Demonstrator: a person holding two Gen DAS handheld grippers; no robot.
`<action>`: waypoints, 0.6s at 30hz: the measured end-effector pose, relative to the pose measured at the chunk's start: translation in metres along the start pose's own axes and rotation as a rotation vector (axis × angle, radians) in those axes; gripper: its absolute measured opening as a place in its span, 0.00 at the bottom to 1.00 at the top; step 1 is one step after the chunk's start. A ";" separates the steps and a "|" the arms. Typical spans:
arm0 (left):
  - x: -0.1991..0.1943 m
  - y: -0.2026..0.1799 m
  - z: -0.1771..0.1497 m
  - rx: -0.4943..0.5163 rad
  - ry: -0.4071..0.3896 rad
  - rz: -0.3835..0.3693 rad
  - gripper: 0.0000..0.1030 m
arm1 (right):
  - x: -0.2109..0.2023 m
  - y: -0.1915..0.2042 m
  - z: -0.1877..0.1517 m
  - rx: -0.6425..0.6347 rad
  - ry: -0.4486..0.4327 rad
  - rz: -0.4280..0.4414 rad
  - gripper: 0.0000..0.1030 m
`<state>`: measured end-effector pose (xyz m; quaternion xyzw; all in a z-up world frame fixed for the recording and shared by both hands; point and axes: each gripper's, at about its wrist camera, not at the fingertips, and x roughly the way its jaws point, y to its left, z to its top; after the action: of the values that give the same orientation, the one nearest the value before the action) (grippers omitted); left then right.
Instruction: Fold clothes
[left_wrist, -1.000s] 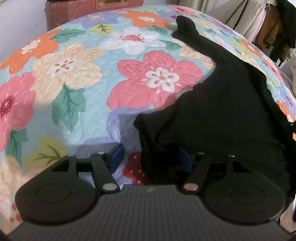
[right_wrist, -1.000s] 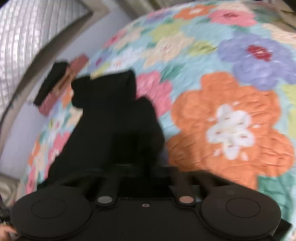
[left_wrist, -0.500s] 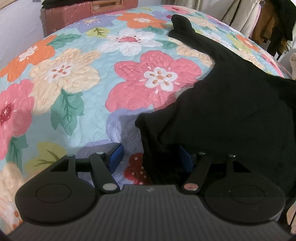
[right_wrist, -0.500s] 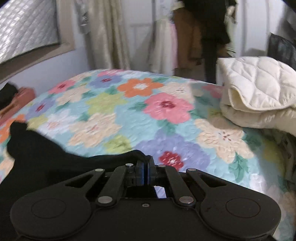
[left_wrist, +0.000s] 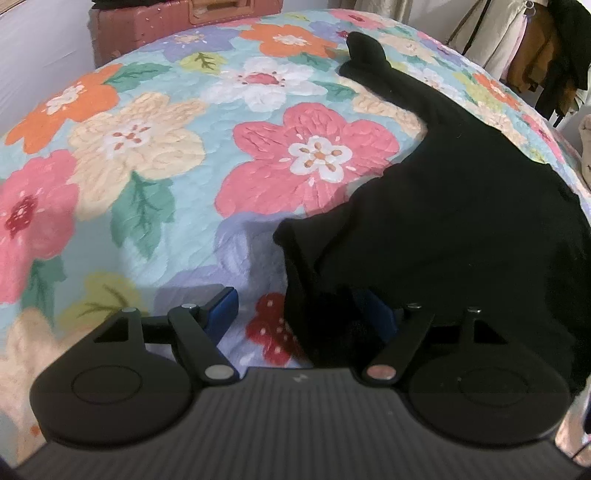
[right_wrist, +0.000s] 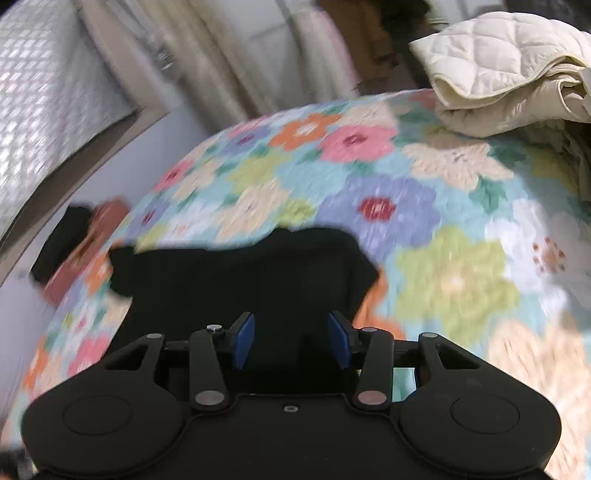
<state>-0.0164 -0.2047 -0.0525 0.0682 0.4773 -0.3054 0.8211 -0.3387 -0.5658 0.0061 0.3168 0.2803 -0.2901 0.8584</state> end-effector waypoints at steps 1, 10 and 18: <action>-0.006 -0.001 -0.002 0.000 -0.004 -0.006 0.73 | -0.008 0.001 -0.008 -0.018 0.020 0.012 0.48; -0.077 -0.047 -0.038 0.128 -0.086 -0.130 0.73 | -0.035 0.048 -0.107 -0.080 0.305 0.263 0.55; -0.074 -0.080 -0.085 0.178 0.029 -0.231 0.68 | 0.001 0.090 -0.187 -0.113 0.394 0.351 0.61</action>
<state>-0.1508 -0.2025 -0.0227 0.0898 0.4649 -0.4381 0.7642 -0.3333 -0.3776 -0.0802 0.3624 0.3985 -0.0534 0.8409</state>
